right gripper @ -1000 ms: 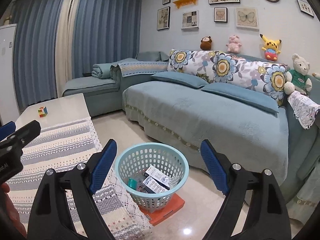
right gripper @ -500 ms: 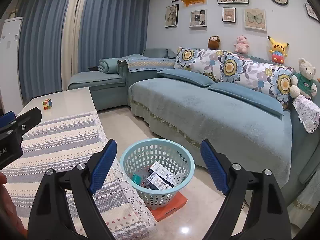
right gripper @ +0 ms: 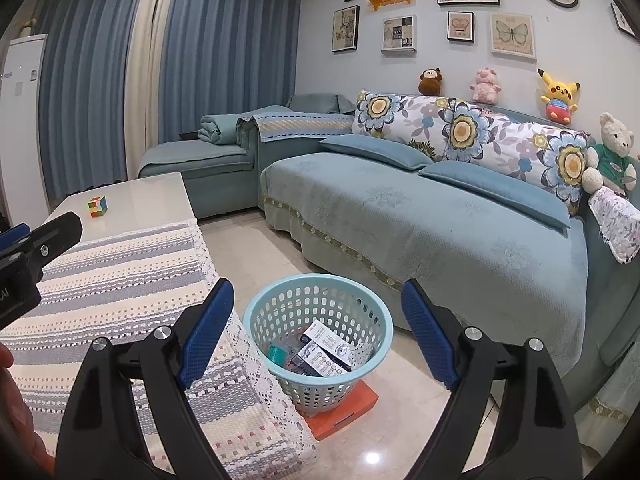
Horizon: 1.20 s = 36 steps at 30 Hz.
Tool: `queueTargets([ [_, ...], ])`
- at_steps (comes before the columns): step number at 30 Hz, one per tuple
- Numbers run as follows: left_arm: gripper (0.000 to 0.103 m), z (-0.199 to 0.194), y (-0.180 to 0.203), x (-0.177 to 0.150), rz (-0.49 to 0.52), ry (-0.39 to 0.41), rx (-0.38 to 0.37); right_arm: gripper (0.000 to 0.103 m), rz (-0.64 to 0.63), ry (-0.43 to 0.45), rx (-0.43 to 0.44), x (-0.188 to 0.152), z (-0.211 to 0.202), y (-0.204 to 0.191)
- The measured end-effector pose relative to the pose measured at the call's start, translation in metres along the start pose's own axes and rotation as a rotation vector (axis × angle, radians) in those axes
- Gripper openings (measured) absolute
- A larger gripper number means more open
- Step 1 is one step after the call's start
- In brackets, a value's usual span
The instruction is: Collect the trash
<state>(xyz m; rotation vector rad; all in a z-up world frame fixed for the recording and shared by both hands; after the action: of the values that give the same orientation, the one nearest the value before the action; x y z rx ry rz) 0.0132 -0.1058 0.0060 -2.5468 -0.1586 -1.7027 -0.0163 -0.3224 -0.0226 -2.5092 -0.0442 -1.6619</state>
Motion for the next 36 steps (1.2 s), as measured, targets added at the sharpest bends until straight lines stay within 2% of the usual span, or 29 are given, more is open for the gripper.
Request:
queueTargets([
  [36, 0.091, 0.0012, 0.0016, -0.0033, -0.002, -0.010, -0.001, 0.081, 0.020, -0.019, 0.031, -0.0038, 0.0048, -0.0017],
])
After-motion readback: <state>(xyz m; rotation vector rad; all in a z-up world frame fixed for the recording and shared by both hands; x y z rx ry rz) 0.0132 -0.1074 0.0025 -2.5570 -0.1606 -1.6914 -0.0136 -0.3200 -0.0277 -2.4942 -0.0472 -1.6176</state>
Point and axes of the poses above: each gripper's, at about its wrist camera, not at the fingertips, and z roughly the way its jaws point, y to its right, x to its top, the point moved 7 cm from there along z, roughly the way its jaws point, and after that the axes turned 14 degrees about x, right-handed, at the moved point
